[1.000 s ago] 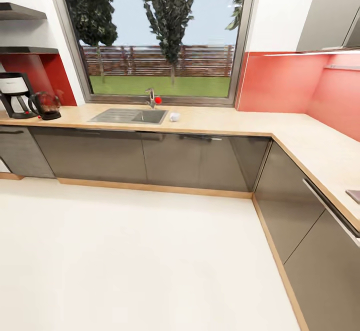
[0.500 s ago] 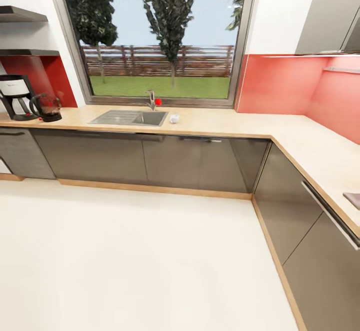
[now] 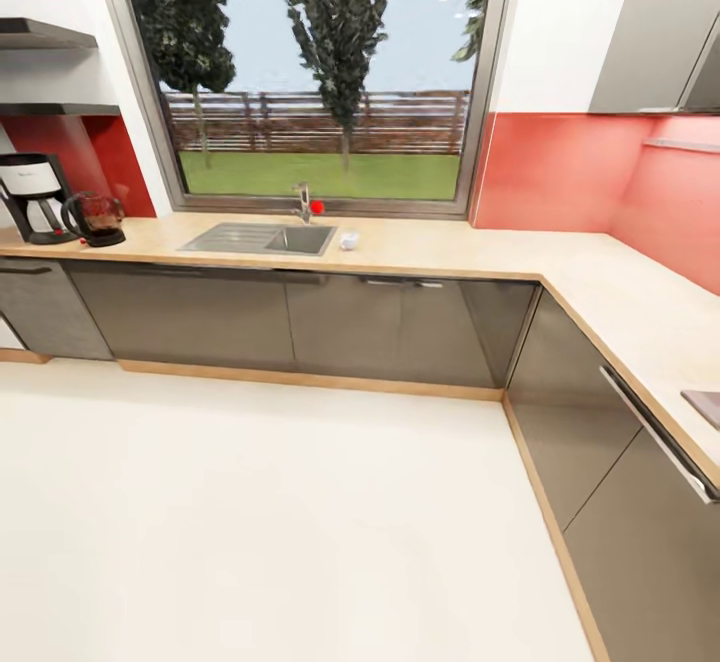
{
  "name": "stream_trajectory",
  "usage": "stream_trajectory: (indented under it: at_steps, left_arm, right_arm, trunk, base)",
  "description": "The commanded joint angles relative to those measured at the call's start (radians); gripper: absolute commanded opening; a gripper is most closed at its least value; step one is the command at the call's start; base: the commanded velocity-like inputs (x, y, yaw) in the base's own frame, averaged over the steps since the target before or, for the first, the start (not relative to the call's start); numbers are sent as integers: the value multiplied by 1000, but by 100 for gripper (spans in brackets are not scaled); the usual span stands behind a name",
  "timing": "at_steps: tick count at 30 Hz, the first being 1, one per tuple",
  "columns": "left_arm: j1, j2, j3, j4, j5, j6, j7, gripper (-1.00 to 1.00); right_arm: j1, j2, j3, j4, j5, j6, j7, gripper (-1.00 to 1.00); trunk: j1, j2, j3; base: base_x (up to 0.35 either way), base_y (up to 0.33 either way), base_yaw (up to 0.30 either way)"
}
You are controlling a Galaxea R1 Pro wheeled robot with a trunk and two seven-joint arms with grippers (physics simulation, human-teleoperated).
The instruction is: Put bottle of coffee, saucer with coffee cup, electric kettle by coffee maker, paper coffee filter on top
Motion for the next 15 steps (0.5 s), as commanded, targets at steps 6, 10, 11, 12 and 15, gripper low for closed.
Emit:
stream_trajectory:
  at_steps: [6,10,11,12,15]
  left_arm:
    - [-1,0,1,1,0,-3,1,100]
    - [-1,0,1,1,0,-4,1,100]
    - [-1,0,1,1,0,-4,1,100]
    - [-1,0,1,1,0,-3,1,100]
    - [-1,0,1,1,0,-3,1,100]
  right_arm:
    - [0,0,0,0,4,-2,0,100]
    - [0,0,0,-1,4,-2,0,100]
    - [0,0,0,-1,4,-2,0,100]
    - [0,0,-1,-1,4,-2,-1,100]
    - [0,0,-2,-2,3,-3,-1,100]
  trunk:
    - [-23,42,18]
    - [-38,70,30]
    - [-42,77,34]
    - [-46,84,37]
    - [-58,105,46]
  base:
    - [0,0,0]
    - [0,0,0]
    - [0,0,0]
    - [0,0,0]
    - [0,0,0]
